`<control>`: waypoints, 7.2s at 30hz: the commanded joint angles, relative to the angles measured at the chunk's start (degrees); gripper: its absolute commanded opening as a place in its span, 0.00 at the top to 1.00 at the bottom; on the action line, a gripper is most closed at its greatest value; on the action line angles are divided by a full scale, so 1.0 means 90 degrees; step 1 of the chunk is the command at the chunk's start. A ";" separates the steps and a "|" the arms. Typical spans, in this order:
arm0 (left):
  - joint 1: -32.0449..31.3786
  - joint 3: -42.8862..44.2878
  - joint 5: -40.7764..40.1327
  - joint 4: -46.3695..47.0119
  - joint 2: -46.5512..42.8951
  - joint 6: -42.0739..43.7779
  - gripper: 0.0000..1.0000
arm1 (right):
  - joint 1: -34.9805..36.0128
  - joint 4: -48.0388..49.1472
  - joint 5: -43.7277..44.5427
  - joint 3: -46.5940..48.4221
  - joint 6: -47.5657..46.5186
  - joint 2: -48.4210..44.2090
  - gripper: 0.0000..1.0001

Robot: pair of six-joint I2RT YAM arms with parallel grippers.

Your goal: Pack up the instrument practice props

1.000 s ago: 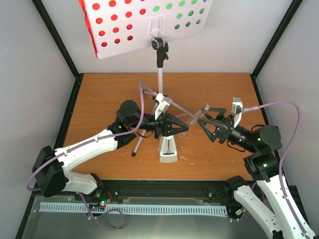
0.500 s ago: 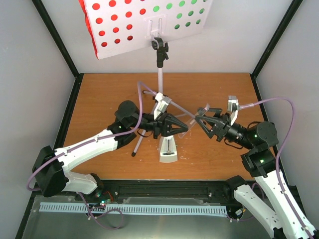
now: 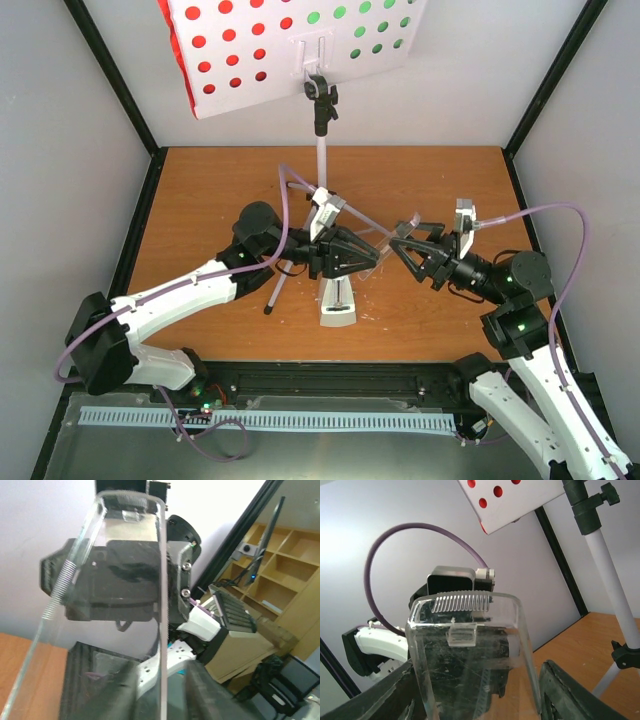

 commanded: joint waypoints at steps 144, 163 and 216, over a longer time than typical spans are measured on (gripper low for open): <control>0.0880 -0.0339 -0.0999 -0.3011 0.1312 0.1882 0.48 | 0.3496 0.2154 0.5816 -0.4552 -0.3567 -0.0455 0.53; 0.0885 -0.0498 -0.0989 -0.3067 0.1162 0.1939 0.48 | 0.4009 0.2571 0.6441 -0.4619 -0.3408 -0.0137 0.54; 0.0866 -0.0761 -0.0985 -0.2978 0.0959 0.1812 0.48 | 0.5002 0.2607 0.8039 -0.4467 -0.3157 0.0015 0.54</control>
